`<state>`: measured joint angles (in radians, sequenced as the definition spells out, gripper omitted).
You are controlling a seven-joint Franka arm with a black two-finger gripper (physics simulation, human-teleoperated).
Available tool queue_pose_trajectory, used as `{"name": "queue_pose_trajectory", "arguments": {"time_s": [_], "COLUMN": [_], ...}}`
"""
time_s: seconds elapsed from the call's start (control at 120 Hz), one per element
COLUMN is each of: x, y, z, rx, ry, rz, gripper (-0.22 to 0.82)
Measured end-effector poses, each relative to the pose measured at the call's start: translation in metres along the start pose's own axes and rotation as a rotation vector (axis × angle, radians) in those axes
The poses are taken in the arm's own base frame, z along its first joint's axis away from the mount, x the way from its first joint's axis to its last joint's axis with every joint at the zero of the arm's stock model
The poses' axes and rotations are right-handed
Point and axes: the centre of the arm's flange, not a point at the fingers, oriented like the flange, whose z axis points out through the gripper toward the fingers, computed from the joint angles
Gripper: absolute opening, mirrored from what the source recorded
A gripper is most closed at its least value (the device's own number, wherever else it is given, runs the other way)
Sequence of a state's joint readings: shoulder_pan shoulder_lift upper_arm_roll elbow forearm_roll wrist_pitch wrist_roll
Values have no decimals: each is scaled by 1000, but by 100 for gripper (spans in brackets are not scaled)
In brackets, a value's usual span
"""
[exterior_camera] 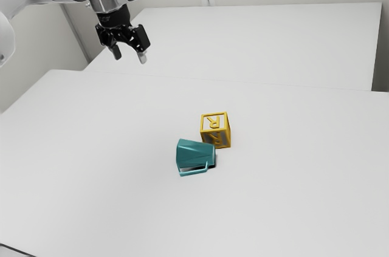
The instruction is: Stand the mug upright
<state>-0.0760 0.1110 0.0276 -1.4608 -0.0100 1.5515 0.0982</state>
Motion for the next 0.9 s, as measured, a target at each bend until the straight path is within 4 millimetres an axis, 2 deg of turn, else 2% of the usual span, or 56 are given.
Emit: {"name": "queue_pose_trajectory", "arguments": {"time_s": [0.267,0.333,0.567,0.717,0.9], "x": [0,-7,-48,-74,-80], "y": [2,1,3,-1,-4], "z": [4,19,60,111,154], "rx": [-11,-46,-228,-347,-402], "ry": [-3,-35,-42,-30,-3], "rz": [8,0,-60,-149,-226], "gripper": [60,60,60,60,60]}}
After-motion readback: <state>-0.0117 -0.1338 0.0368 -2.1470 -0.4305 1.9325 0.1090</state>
